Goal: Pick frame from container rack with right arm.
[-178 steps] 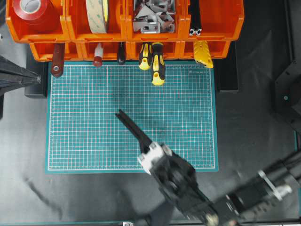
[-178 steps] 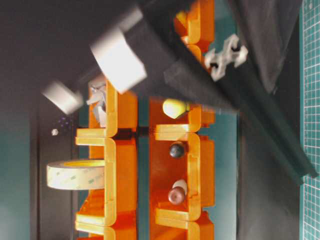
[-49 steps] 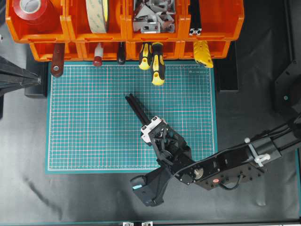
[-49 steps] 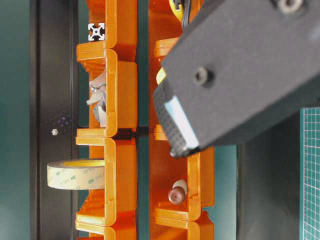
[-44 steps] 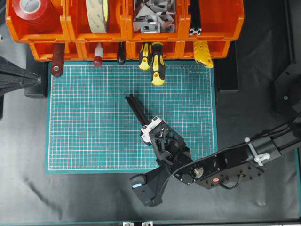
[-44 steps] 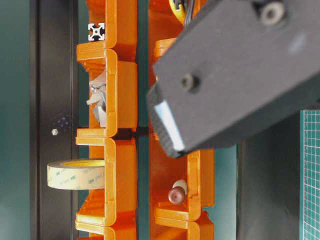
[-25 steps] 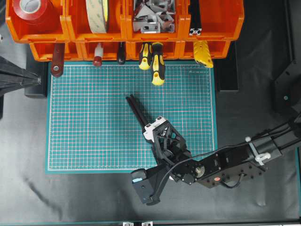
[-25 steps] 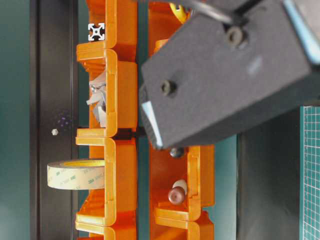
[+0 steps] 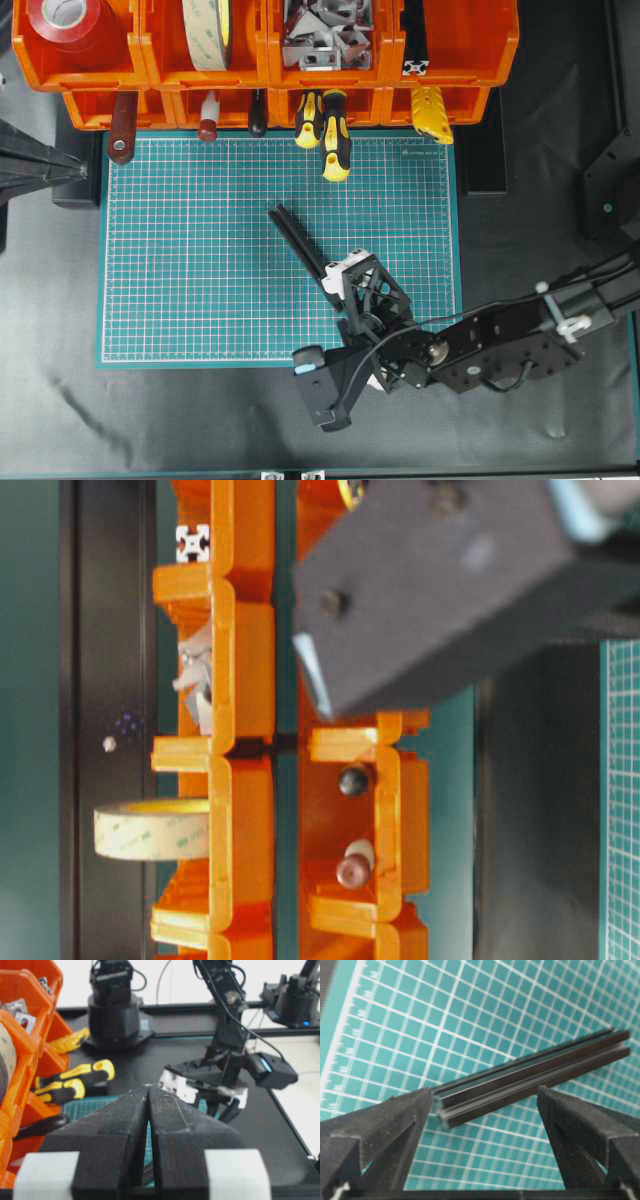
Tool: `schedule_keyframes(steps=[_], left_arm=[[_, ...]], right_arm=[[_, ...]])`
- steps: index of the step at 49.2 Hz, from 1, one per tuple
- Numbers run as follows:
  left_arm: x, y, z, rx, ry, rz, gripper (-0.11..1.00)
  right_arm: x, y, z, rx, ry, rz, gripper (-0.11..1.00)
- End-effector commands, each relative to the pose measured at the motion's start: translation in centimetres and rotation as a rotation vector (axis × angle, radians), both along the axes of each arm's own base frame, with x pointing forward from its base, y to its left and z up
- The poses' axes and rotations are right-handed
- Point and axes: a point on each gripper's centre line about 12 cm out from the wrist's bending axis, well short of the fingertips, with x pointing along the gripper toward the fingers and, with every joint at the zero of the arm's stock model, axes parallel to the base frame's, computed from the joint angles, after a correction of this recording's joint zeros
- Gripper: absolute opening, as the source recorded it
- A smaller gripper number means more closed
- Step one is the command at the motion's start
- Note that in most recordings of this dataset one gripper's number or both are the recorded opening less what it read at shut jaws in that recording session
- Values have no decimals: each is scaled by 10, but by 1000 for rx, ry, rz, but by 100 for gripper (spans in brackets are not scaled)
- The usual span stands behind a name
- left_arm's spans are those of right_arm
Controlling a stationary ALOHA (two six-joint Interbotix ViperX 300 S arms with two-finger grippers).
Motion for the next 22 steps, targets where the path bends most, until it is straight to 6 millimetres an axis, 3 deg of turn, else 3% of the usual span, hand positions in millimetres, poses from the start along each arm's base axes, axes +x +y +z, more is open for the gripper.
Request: schedule_keyframes(steps=[1, 14, 22], left_arm=[[1, 0, 10, -2, -24, -2, 0], [1, 0, 10, -2, -24, -2, 0], [0, 0, 12, -3, -32, -2, 0]], right_arm=[[3, 2, 19, 123, -66, -57, 85], [-4, -8, 30, 282, -146, -202, 85], [-19, -16, 59, 360, -218, -268, 85]])
